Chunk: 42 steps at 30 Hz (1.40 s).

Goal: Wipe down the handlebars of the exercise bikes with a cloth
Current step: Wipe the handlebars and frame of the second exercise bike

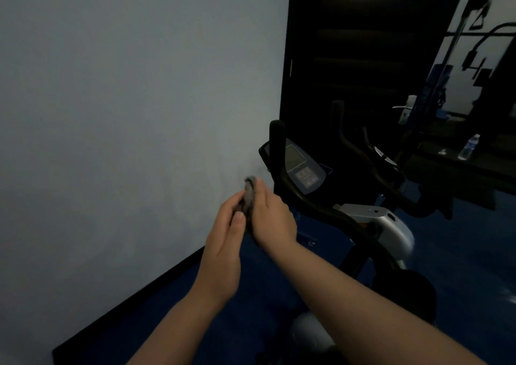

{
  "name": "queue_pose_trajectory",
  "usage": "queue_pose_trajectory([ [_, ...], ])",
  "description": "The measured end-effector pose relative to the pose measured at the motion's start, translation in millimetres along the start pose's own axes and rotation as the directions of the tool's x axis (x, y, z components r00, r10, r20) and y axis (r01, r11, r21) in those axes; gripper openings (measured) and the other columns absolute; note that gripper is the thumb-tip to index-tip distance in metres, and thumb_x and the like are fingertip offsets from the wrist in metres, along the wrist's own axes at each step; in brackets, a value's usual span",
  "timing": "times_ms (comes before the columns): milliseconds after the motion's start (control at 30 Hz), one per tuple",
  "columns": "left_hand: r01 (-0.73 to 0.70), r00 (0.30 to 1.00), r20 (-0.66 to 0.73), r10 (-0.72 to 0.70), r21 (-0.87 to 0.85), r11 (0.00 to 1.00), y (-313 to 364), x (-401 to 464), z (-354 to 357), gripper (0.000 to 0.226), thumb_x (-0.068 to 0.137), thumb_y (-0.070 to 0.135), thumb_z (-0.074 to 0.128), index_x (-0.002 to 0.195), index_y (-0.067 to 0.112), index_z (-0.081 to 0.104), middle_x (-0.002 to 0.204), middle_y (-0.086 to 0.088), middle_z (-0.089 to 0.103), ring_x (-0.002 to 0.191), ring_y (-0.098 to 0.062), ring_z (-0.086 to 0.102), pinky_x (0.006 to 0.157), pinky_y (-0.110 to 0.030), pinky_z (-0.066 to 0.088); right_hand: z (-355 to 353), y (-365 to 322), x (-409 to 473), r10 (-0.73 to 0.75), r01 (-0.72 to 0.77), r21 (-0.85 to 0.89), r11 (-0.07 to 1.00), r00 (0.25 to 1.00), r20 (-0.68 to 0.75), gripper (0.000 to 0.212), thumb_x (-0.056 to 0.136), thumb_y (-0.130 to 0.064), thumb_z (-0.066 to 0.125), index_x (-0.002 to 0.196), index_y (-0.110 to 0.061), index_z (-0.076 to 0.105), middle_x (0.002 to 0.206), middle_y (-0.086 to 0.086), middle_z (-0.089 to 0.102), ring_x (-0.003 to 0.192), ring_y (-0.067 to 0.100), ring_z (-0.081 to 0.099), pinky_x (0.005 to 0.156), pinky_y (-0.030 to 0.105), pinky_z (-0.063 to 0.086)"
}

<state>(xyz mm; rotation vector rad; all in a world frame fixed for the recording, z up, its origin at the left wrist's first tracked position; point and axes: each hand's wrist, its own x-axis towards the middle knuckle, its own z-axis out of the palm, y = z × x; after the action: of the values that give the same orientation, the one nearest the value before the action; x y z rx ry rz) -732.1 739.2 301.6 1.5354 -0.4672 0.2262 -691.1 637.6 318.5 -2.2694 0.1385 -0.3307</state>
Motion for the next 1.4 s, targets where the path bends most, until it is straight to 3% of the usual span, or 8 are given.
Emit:
queue_pose_trajectory([
  [167,-0.115,0.987,-0.071,0.141,0.289,0.95,-7,0,5,0.033,0.097,0.041,0.035,0.128,0.039,0.047,0.135,0.023,0.049,0.131,0.001,0.041,0.11,-0.028,0.035,3,22,-39,-0.238,0.185,-0.358,0.915,0.965,-0.109,0.043,0.094,-0.053,0.016,0.102,-0.025,0.047,0.089,-0.006,0.059,0.073,0.012,0.057,0.058,0.028,0.038],
  [267,-0.305,0.952,0.141,0.27,0.469,0.829,-14,2,20,0.037,0.099,0.033,0.033,0.131,0.027,0.051,0.144,0.012,0.044,0.141,-0.005,0.029,0.118,-0.029,0.016,-9,49,-70,-0.211,0.127,-0.495,0.859,0.97,-0.118,0.051,0.094,-0.053,0.009,0.102,-0.025,0.051,0.086,-0.006,0.059,0.071,0.012,0.055,0.059,0.029,0.043],
  [500,-0.438,0.895,0.406,0.186,0.713,0.548,-41,3,27,0.043,0.101,0.036,0.02,0.11,0.03,0.062,0.104,0.018,0.06,0.115,-0.003,0.044,0.118,-0.029,-0.007,-44,98,-100,-0.168,0.102,-0.506,0.856,0.982,-0.086,0.038,0.1,-0.038,0.03,0.084,-0.019,0.059,0.079,-0.002,0.058,0.079,0.017,0.053,0.074,0.028,0.038],
  [600,-0.419,0.907,0.371,0.201,0.746,0.517,-42,4,31,0.048,0.102,0.037,0.015,0.089,0.032,0.061,0.087,0.019,0.054,0.099,-0.005,0.047,0.118,-0.031,-0.003,-44,102,-93,-0.101,-0.008,-0.36,0.933,0.954,-0.281,0.012,0.096,-0.018,0.052,0.096,-0.013,0.063,0.092,0.003,0.06,0.094,0.02,0.054,0.09,0.035,0.042],
  [767,-0.415,0.91,0.361,0.205,0.765,0.492,-44,4,34,0.043,0.1,0.034,0.02,0.082,0.033,0.058,0.084,0.018,0.053,0.097,-0.007,0.047,0.117,-0.033,-0.004,-18,92,-111,0.089,-0.047,0.093,0.995,0.839,-0.537,0.031,0.093,-0.005,0.052,0.122,-0.017,0.057,0.13,-0.008,0.05,0.135,0.004,0.031,0.119,0.035,0.011],
  [867,-0.43,0.902,0.373,0.216,0.752,0.5,-47,4,33,0.037,0.099,0.034,0.025,0.082,0.033,0.058,0.085,0.018,0.053,0.098,-0.008,0.048,0.117,-0.034,-0.004,-7,96,-124,-0.031,0.036,0.0,0.999,0.856,-0.516,0.036,0.09,-0.004,0.047,0.12,-0.018,0.062,0.126,-0.01,0.059,0.131,-0.003,0.036,0.118,0.029,0.013],
  [1267,-0.406,0.914,0.343,0.219,0.778,0.479,-51,4,35,0.032,0.096,0.035,0.033,0.083,0.031,0.061,0.086,0.018,0.052,0.099,-0.007,0.047,0.117,-0.036,-0.002,-26,107,-102,0.005,-0.033,-0.081,0.996,0.946,-0.323,0.037,0.1,-0.029,0.03,0.119,-0.027,0.062,0.137,-0.02,0.043,0.142,-0.003,0.004,0.116,0.027,-0.012],
  [1400,-0.382,0.924,0.318,0.212,0.794,0.473,-51,3,39,0.031,0.095,0.034,0.035,0.081,0.029,0.062,0.085,0.016,0.053,0.098,-0.009,0.049,0.117,-0.038,0.0,-44,108,-86,-0.005,-0.032,-0.154,0.988,0.973,-0.231,0.036,0.101,-0.023,0.032,0.113,-0.023,0.066,0.131,-0.015,0.052,0.139,-0.001,0.014,0.114,0.024,-0.015],
])
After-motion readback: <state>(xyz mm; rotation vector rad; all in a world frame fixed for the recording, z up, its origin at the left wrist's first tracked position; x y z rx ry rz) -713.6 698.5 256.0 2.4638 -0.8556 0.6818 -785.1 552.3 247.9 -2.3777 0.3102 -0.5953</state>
